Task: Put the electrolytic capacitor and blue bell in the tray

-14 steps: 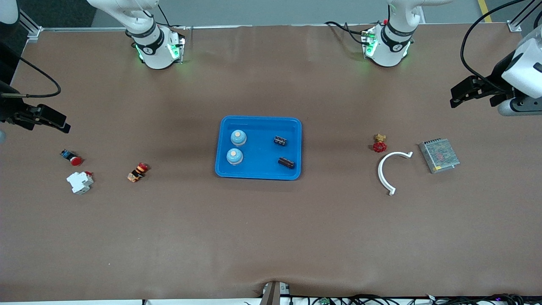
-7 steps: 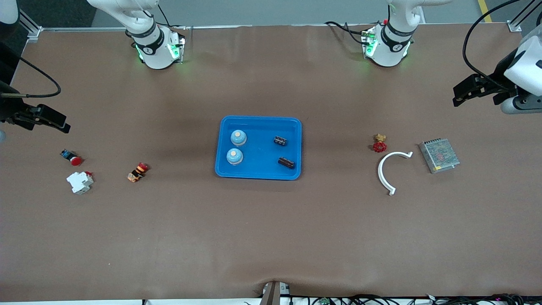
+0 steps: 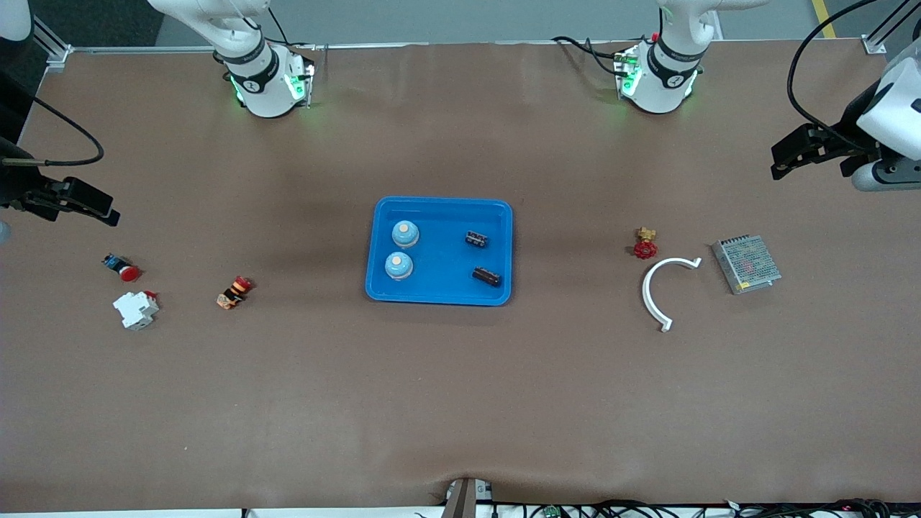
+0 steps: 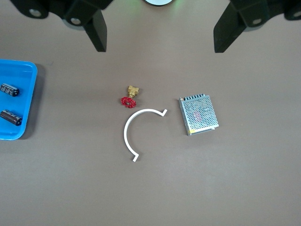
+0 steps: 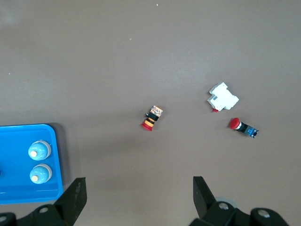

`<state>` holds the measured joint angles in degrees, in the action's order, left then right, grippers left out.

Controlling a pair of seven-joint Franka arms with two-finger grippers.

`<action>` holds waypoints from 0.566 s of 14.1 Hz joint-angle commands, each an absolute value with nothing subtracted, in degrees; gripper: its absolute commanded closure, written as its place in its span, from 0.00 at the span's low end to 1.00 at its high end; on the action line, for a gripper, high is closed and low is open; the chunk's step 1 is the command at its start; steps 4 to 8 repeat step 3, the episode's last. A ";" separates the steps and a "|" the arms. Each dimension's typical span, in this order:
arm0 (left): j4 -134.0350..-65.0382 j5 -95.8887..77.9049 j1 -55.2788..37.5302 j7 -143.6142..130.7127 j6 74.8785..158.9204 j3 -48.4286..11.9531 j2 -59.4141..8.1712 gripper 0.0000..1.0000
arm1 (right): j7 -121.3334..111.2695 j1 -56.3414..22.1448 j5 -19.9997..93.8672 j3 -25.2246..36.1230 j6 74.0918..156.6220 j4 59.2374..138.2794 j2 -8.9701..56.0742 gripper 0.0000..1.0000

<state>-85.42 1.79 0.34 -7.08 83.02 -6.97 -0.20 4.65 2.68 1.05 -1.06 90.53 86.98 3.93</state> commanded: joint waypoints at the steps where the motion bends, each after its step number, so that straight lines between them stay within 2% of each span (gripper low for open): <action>1: -85.08 2.02 0.97 -5.54 82.09 -7.30 0.44 0.00 | 4.92 2.81 1.14 -1.23 92.46 90.78 1.41 0.00; 8: -85.08 1.93 0.62 -5.54 82.09 -7.47 0.44 0.00 | 4.92 2.81 1.14 -1.23 92.46 90.79 1.32 0.00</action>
